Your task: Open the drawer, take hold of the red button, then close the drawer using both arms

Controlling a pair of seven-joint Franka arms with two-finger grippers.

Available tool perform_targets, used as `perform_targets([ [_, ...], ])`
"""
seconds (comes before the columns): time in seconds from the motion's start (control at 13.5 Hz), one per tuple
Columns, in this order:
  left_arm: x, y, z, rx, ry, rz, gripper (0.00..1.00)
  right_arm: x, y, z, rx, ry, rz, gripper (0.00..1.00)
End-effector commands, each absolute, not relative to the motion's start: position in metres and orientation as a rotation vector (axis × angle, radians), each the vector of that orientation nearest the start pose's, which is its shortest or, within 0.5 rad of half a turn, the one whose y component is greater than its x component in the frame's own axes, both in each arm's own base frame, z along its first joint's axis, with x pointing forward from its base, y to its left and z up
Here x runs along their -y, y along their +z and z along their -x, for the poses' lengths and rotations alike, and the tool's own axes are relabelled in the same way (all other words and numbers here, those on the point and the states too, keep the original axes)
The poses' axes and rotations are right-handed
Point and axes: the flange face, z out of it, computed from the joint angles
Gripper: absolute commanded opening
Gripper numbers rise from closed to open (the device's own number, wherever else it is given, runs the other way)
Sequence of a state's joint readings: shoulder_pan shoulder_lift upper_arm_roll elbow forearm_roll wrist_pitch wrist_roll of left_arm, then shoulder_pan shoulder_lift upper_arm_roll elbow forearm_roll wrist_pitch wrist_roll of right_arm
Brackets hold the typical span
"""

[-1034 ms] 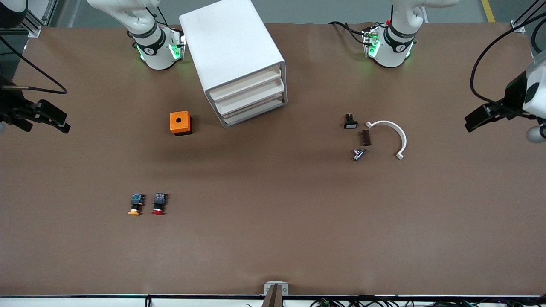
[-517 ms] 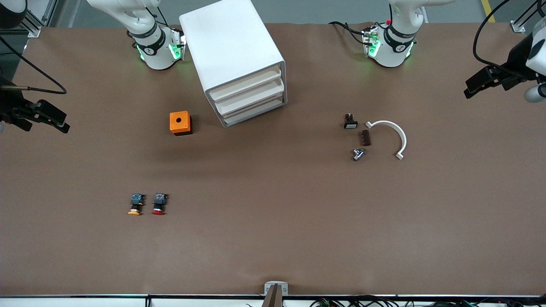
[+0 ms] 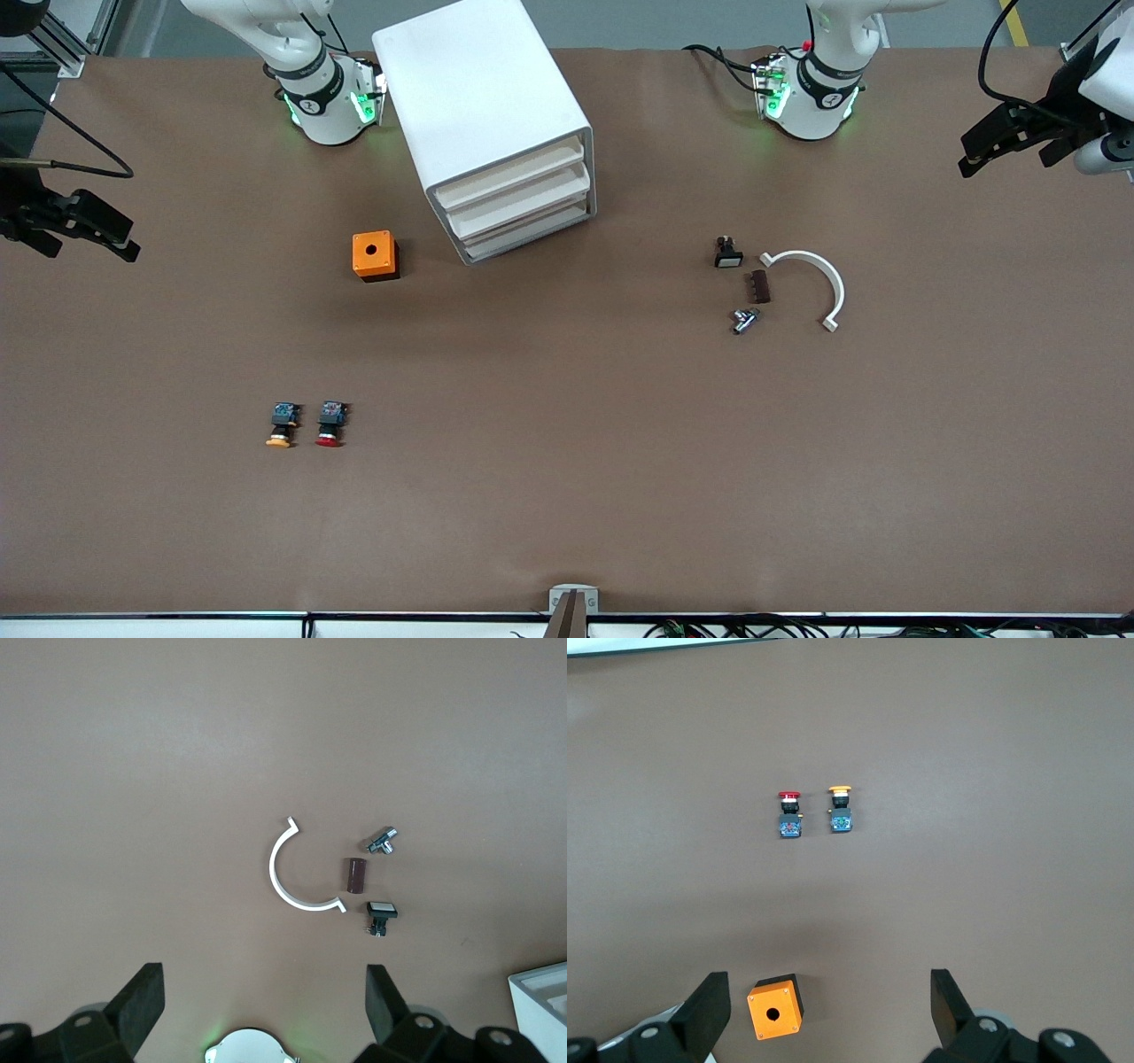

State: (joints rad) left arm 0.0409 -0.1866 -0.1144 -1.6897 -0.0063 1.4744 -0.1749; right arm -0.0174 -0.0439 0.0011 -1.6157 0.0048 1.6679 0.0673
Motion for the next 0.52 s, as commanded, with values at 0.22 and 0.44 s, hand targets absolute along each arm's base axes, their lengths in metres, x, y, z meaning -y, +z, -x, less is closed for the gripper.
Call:
perform_targets([
  [0.22, 0.044, 0.655, -0.493, 0.121, 0.036, 3.14, 1.0, 0.011, 0.637, -0.545, -0.153, -0.172, 3.144, 1.0],
  [0.44, 0.045, 0.655, -0.499, 0.115, 0.034, 3.142, 1.0, 0.015, 0.648, -0.548, -0.155, -0.209, 3.153, 1.0],
])
